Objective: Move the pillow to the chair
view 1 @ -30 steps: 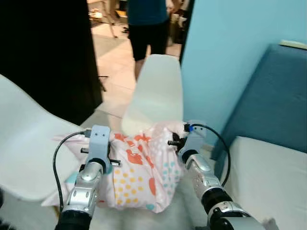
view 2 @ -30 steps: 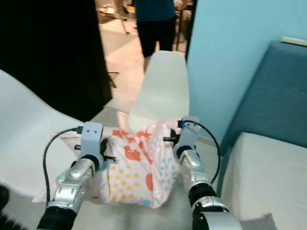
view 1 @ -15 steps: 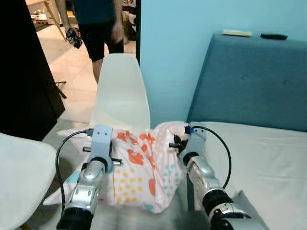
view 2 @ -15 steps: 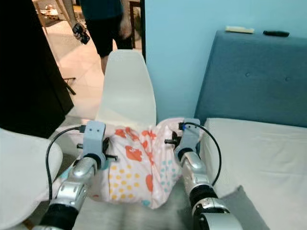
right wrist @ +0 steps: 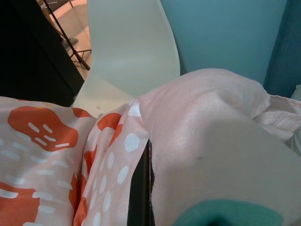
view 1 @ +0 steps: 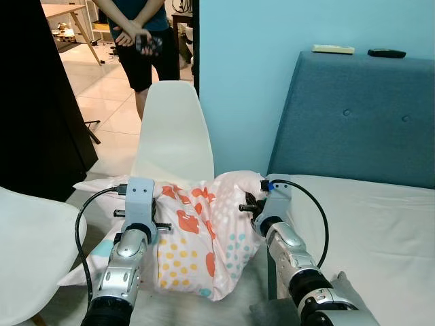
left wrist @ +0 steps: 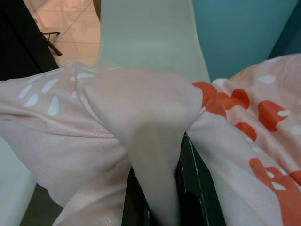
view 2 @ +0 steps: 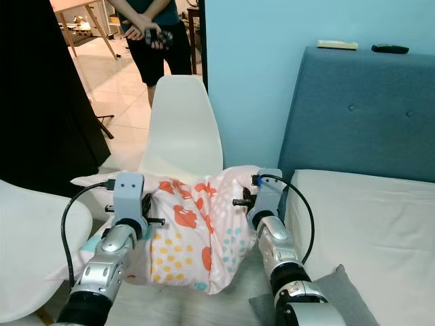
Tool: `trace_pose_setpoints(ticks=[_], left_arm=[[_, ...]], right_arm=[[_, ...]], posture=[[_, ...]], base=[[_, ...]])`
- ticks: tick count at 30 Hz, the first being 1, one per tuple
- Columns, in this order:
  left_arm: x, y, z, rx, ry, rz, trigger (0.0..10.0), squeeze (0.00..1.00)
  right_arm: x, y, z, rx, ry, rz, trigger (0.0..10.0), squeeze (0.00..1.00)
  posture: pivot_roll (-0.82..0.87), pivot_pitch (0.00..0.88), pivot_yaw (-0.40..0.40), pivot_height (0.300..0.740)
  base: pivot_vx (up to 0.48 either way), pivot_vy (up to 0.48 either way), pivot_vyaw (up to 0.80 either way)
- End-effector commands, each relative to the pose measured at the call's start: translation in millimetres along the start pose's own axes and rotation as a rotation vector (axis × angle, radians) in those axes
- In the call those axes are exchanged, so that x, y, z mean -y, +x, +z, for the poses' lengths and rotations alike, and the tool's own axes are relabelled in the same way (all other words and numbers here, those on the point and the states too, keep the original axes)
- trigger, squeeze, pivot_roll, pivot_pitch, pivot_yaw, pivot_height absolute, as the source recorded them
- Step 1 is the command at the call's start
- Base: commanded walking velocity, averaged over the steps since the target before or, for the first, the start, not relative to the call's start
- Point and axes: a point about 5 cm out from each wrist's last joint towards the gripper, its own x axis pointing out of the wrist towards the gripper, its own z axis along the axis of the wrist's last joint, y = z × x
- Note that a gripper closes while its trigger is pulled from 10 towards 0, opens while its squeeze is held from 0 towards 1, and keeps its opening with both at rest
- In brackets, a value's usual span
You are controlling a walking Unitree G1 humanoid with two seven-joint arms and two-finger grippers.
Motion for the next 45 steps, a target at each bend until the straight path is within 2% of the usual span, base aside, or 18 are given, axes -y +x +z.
trace_pose_setpoints(ticks=[1, 23, 45], left_arm=[[4.1, 1.2, 10.8, 0.066, -0.007, -0.012, 10.0, 0.00], [-0.4, 0.9, 11.5, 0.074, -0.014, 0.000, 10.0, 0.00], [1.5, 2.0, 11.8, 0.074, -0.022, -0.001, 10.0, 0.00]], right_arm=[[-11.8, 5.8, 8.6, 0.020, -0.011, 0.058, 10.0, 0.00], [-14.3, 7.3, 8.5, 0.008, -0.014, 0.072, 10.0, 0.00], [-13.8, 7.8, 7.0, -0.010, -0.013, 0.073, 10.0, 0.00]], posture=[[0.05, 0.000, -0.043, 0.737], [0.06, 0.000, -0.048, 0.737], [0.06, 0.000, -0.056, 0.737]], base=[[0.326, 0.000, 0.00], [0.330, 0.000, 0.00], [0.341, 0.000, 0.00]])
